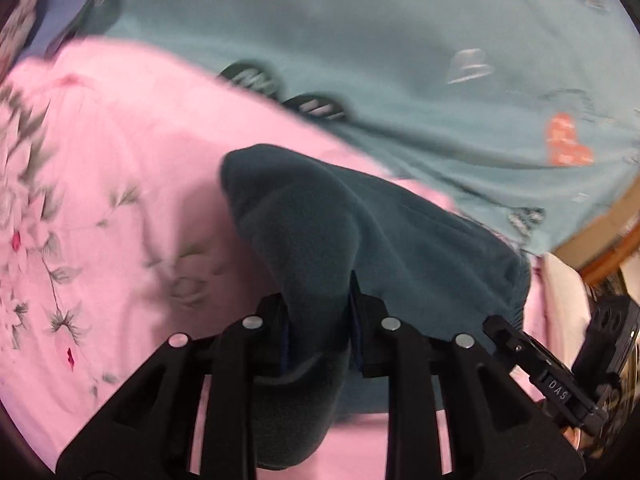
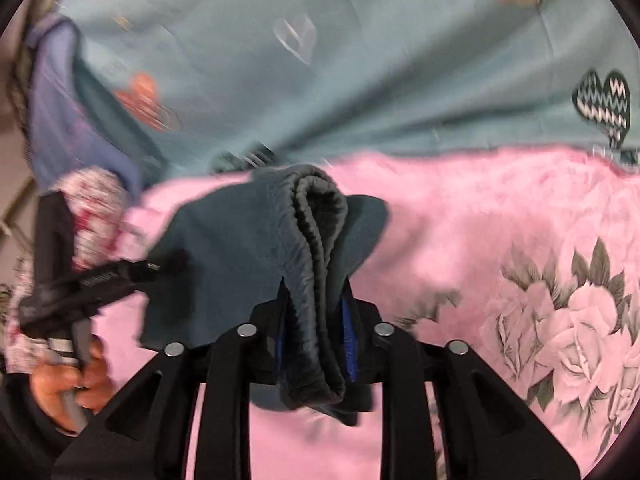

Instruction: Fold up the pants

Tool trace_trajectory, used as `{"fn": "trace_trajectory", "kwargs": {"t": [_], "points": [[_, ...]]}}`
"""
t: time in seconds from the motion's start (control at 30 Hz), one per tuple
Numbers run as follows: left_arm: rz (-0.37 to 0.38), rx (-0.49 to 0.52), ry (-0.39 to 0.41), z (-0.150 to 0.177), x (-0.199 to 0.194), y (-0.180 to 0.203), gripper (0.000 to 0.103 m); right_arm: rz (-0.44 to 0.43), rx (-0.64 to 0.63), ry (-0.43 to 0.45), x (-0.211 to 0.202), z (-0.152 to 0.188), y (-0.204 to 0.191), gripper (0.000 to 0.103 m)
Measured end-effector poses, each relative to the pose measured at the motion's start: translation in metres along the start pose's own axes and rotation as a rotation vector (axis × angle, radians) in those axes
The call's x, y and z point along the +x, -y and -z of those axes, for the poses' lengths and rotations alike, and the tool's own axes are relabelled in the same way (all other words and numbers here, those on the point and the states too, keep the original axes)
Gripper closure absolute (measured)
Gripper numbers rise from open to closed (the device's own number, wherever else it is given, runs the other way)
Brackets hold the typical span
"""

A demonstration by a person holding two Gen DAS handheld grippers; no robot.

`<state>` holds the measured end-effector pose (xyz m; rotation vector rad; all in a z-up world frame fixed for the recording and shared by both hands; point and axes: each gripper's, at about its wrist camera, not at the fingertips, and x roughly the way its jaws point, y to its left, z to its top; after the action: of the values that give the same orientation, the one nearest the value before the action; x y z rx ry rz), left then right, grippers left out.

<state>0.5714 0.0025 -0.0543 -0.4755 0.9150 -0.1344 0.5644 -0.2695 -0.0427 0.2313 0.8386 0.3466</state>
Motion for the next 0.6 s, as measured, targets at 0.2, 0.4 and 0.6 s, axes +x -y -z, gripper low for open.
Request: {"fn": "trace_trajectory", "kwargs": {"t": [0.2,0.4,0.6], "points": [[-0.095,-0.087,0.083,-0.008,-0.037,-0.049,0.025,0.175,0.082,0.128,-0.021,0.007,0.029,0.065],[-0.07,0.052,0.153,-0.008,-0.077,-0.008,0.016,-0.001,-0.019,0.163,-0.039,-0.016,-0.011,0.065],[-0.312,0.073,0.036,0.011,-0.012,-0.009,0.016,0.027,-0.001,0.038,0.024,-0.037,-0.032,0.076]]}}
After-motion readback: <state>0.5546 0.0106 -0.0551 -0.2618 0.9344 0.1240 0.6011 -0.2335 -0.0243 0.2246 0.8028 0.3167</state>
